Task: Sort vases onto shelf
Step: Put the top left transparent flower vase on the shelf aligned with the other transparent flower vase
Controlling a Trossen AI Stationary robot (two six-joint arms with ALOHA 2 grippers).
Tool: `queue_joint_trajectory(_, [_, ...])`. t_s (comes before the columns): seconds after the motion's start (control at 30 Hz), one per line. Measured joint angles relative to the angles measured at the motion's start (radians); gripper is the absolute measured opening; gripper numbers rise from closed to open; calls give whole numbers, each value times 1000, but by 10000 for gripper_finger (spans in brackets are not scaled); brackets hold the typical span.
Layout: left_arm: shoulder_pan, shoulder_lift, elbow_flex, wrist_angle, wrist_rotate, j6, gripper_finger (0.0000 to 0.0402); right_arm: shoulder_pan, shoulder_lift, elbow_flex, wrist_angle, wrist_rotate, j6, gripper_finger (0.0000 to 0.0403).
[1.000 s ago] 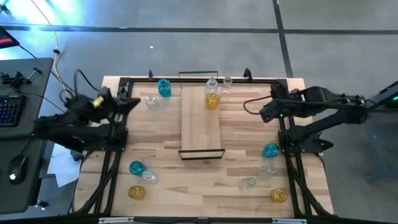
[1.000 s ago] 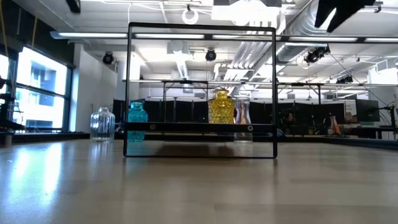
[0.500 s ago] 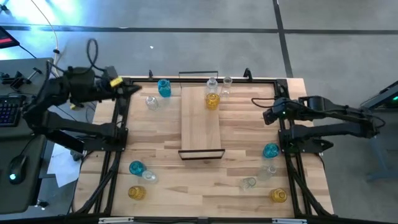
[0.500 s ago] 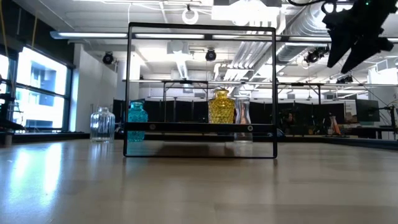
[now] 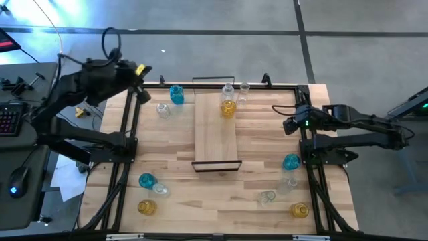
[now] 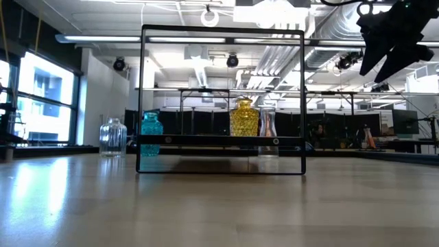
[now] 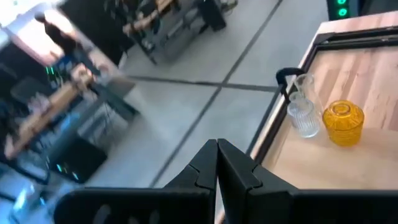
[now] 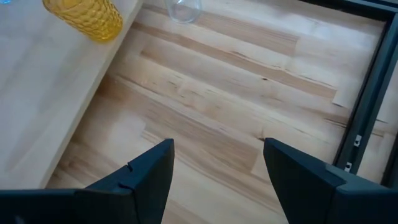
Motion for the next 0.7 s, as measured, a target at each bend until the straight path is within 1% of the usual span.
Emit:
queue_joint_trajectory(0.13, [86,22,1,-31,66,-102,5,0,0,0,14,0,-8,243])
queue_joint_trajectory(0.23, [155,31,0,-84,159,-154,31,0,0,0,17,0,-15,243])
queue_joint_trajectory(0.27, [176,32,-1,-95,197,-174,44,0,0,0,21,0,-15,243])
queue_joint_trajectory(0.33, [213,35,-8,-119,238,-207,79,0,0,0,23,0,-15,243])
queue_joint_trajectory(0.5, [264,61,-18,-118,272,-223,184,0,0,0,23,6,-26,243])
queue_joint_trajectory(0.6, [282,79,-18,-117,249,-157,233,0,0,0,23,6,-28,243])
queue_joint_trajectory(0.7, [282,95,-18,-116,240,-58,255,0,0,0,23,6,-28,243])
